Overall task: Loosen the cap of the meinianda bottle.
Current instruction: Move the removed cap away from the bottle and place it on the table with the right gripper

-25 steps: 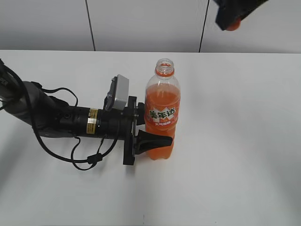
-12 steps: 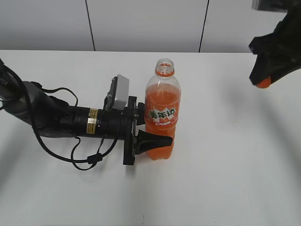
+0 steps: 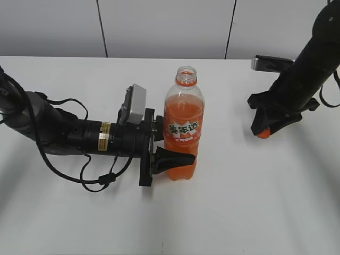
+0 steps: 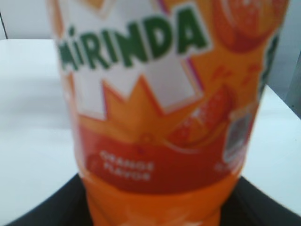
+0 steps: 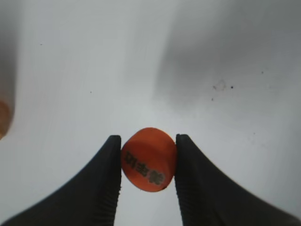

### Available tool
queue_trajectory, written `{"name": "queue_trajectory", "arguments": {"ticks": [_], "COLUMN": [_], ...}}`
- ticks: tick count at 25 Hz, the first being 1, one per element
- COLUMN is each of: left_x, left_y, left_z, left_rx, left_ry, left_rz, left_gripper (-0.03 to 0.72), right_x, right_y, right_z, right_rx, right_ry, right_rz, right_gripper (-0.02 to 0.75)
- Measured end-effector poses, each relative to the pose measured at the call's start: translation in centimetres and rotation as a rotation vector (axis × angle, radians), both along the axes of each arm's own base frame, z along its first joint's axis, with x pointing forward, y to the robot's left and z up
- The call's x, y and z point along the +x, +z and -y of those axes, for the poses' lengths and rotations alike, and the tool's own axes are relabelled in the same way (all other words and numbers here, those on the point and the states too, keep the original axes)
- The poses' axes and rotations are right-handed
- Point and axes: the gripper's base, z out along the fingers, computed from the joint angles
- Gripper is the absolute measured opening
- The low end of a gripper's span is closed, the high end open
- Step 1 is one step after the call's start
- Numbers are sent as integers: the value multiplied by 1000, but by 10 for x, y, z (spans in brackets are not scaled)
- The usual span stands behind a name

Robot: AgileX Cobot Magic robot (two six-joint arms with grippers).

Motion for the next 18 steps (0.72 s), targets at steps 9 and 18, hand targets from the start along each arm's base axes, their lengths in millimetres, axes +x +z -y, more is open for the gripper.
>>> {"name": "queue_trajectory", "arguments": {"ticks": [9,18], "left_x": [0,0], "left_y": [0,0], "left_z": [0,0], "left_rx": [0,0], "left_ry": [4,5], "left_rz": [0,1], "left_gripper": [403,403], "right_x": [11,12], "right_y": [-35,-47], "right_z": [1,3], "right_rx": [-22,-43], "right_ry": [-31,-25], "right_rz": [26,20], "right_gripper": [261,266]}}
